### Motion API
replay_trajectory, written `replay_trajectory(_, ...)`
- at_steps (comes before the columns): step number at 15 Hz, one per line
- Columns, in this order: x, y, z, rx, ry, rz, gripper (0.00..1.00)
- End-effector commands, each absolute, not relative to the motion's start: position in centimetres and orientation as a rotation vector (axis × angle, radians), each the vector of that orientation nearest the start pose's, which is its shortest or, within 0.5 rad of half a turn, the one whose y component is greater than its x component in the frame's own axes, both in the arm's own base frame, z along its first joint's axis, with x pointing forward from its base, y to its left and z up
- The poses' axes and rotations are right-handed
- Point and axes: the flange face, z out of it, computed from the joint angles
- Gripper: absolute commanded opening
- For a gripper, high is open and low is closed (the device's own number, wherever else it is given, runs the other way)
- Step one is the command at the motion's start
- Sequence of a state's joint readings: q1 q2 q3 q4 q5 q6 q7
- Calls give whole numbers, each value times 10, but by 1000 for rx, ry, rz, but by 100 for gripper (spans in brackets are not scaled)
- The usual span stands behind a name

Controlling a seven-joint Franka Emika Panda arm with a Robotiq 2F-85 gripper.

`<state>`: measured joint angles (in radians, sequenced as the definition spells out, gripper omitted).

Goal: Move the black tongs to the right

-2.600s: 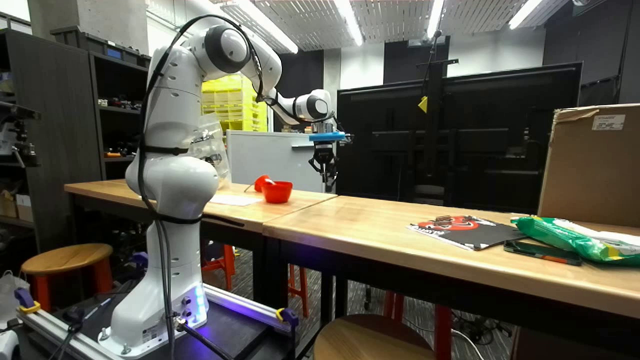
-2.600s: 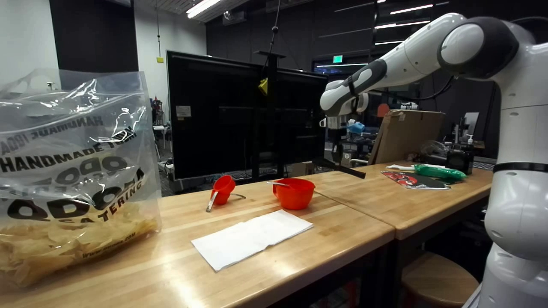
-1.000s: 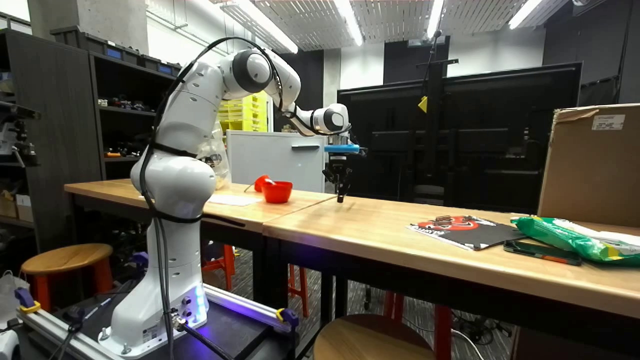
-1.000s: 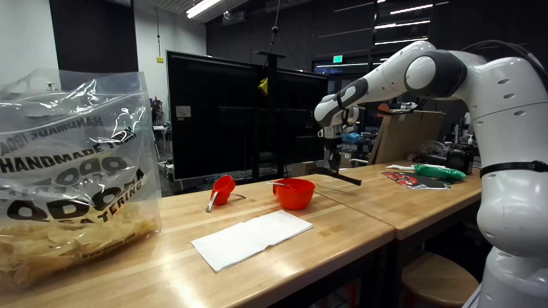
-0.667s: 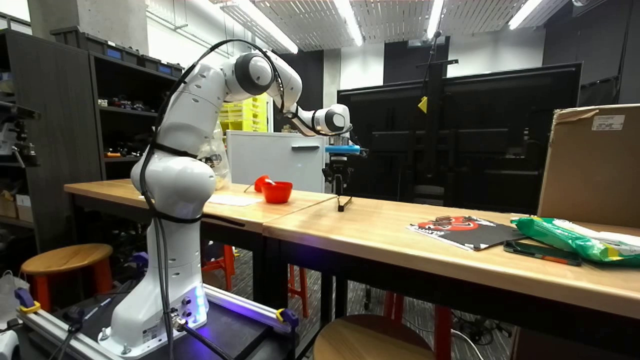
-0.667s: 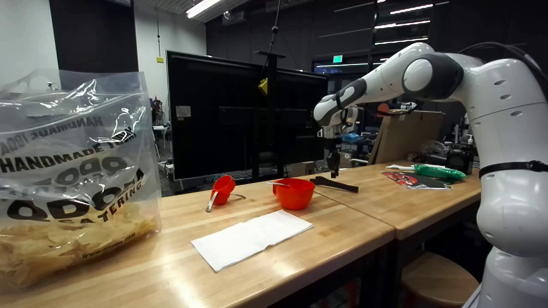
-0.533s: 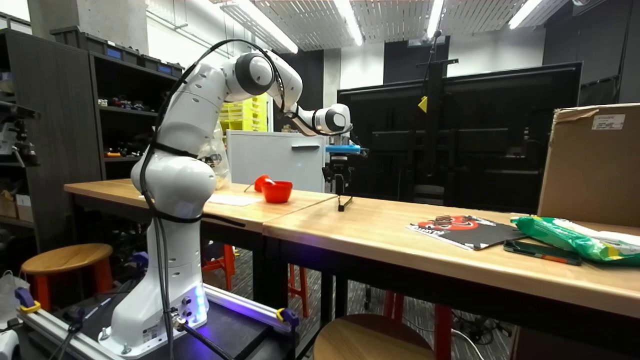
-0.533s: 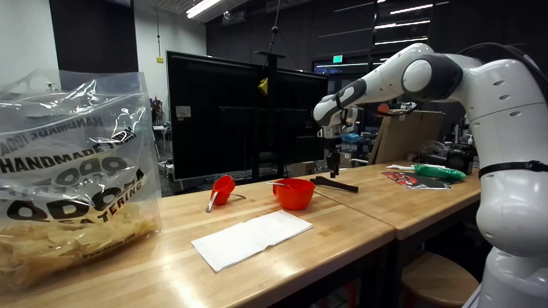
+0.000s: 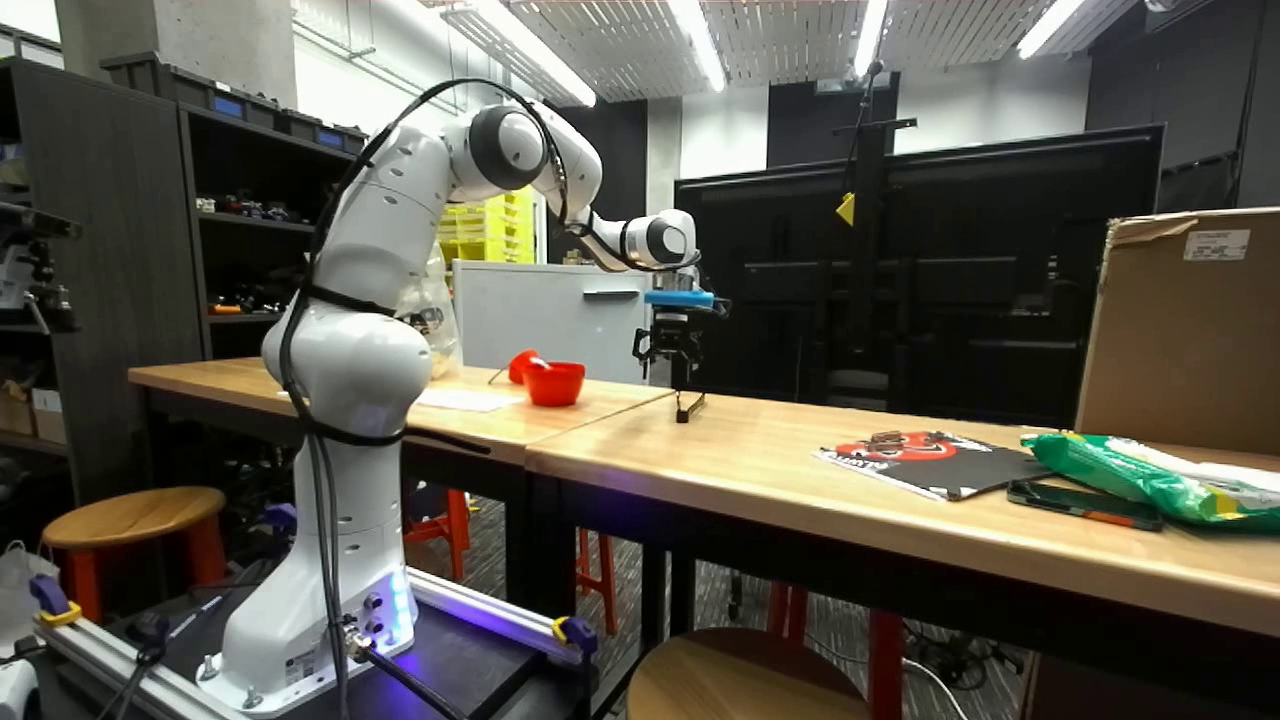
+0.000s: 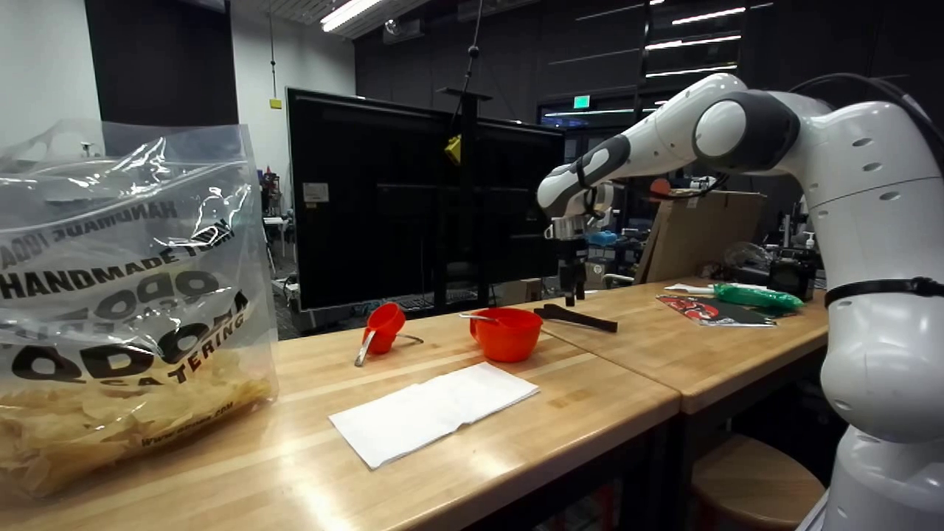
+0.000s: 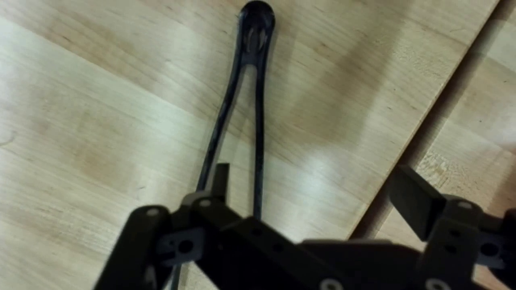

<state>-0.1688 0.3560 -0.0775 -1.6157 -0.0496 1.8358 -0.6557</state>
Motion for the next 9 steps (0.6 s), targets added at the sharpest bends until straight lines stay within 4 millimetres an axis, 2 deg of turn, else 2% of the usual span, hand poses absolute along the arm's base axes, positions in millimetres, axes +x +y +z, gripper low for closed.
replay_trajectory(1,598,-131,431,-3081,-632,257,100)
replay_trajectory(6,553,-97,455,-3115,-611,224,100)
replay_trajectory(9,516,-78,457,-3115,-645,221,100)
